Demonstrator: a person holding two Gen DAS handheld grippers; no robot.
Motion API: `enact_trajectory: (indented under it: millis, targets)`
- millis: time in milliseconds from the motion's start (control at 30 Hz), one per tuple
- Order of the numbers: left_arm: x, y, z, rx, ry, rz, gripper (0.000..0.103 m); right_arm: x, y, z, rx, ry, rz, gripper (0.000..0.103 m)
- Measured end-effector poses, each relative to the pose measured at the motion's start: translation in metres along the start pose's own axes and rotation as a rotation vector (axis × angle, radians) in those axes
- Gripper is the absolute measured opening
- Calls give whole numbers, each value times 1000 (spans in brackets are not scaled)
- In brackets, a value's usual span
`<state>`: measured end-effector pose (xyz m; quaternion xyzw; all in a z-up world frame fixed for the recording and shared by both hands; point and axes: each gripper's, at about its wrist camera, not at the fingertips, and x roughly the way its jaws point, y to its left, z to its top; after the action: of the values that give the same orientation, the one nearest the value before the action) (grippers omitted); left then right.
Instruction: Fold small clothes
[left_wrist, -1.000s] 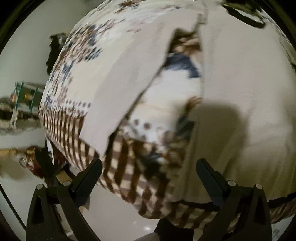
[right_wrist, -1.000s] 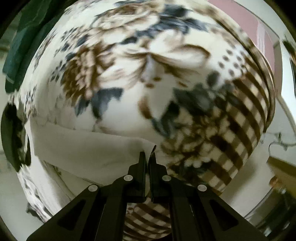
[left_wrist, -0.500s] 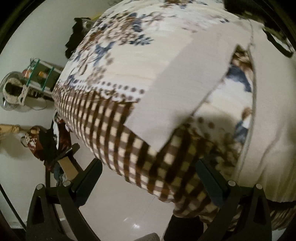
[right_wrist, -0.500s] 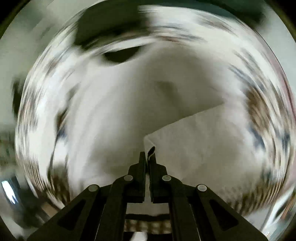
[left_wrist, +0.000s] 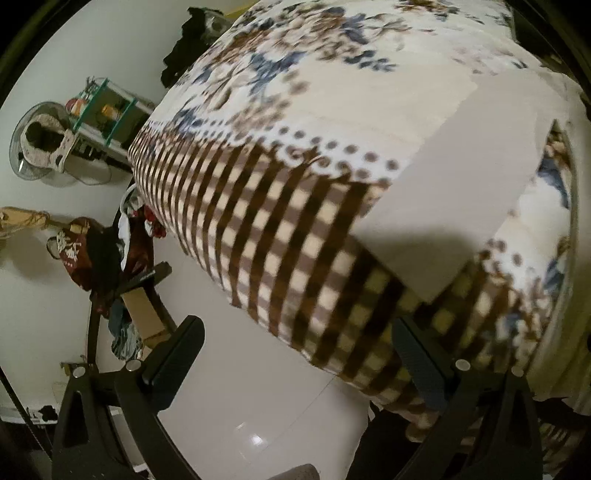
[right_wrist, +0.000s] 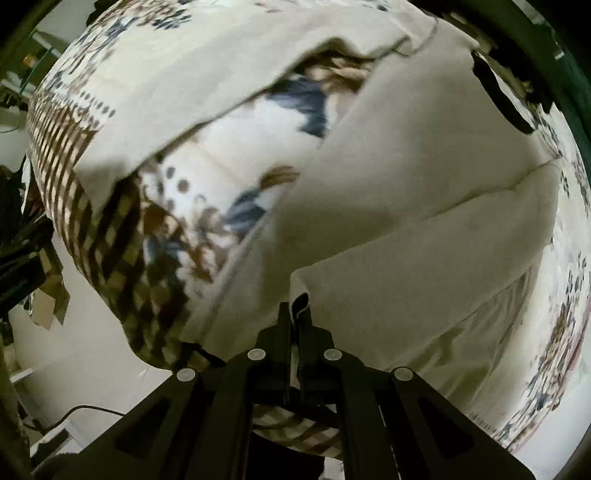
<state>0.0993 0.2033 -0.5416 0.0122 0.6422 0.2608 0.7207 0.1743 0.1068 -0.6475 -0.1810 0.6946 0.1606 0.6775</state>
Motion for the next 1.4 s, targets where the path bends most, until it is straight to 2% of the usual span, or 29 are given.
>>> enact_trajectory:
  millis: [167,233,267,333,367,400,500,567,600,733,833,900,967,1033,1067,1100,1133,1233,1300,1367,1400]
  targets:
    - [15,13,-2,-18,26,3,103,7,27,5,-34,16,3,3]
    - [18,15,-1,-19,33,-1,103,16,33,7,-42,32,28,6]
    - [20,17,-1,-20,34,-6,103,21,30,7,-20,73,94,10]
    - [22,21,1,-25,36,-21,103,23,11,9,65,129,226,33]
    - [23,24,2,-30,38,-33,103,19,-1,8,107,130,259,47]
    - [26,27,4,-42,44,-58,103,9,-26,-1,211,108,320,51]
    - [32,33,7,-88,67,-162,103,-11,-102,-29,448,71,391,52]
    - [39,33,10,-121,89,-263,103,-14,-145,-53,575,66,343,56]
    - [45,32,13,-146,111,-336,102,-14,-163,-65,623,61,302,57]
    - [68,23,26,-257,179,-583,101,-11,-228,-91,724,88,183,57]
    - [78,13,41,-335,177,-681,101,-6,-251,-104,790,92,150,57]
    - [83,2,51,-336,171,-654,97,-2,-261,-110,826,97,155,57]
    - [89,-6,59,-342,169,-572,85,1,-262,-108,834,96,158,57]
    - [86,-6,62,-355,146,-514,53,7,-250,-100,833,88,156,57]
    - [79,-6,63,-347,124,-488,41,7,-250,-99,836,84,163,57]
    - [67,-7,64,-318,88,-449,13,7,-250,-99,837,78,173,57]
    - [56,-7,65,-291,58,-430,7,8,-248,-99,834,72,181,57]
    - [13,-9,63,-216,-56,-379,6,10,-247,-99,820,65,195,57]
    - [-37,-20,59,-104,-187,-327,6,11,-253,-104,822,62,222,57]
    - [-84,-35,46,7,-300,-295,6,16,-246,-101,824,60,238,57]
    - [-99,-46,44,57,-340,-287,6,11,-254,-110,822,58,246,57]
